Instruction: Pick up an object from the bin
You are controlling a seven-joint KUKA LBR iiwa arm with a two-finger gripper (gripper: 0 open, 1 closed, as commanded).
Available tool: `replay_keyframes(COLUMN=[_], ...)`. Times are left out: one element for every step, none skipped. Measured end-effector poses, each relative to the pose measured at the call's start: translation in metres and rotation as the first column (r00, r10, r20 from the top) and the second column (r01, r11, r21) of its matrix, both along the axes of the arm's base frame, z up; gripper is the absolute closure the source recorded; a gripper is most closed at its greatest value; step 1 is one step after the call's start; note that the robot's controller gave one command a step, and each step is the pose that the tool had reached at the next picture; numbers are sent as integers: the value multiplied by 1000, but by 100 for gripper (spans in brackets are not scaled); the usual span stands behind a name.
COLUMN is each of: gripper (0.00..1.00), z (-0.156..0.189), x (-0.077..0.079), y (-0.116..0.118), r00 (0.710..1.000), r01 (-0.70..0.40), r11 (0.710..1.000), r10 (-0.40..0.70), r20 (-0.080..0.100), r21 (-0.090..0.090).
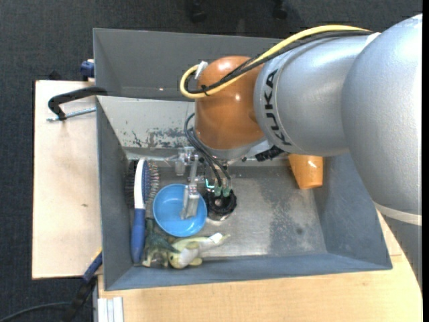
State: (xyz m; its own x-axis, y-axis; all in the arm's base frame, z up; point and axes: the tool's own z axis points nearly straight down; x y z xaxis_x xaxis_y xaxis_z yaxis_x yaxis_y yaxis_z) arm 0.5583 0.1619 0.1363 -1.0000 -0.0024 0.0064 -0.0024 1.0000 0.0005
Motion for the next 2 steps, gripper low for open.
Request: replay_keyframes(gripper=[0,100], z=[-67,-65], x=[3,5], y=[1,0], r00=[968,968], r01=[251,252], r11=[968,968], r10=[-251,-252], r20=[2,7], r21=[-1,0])
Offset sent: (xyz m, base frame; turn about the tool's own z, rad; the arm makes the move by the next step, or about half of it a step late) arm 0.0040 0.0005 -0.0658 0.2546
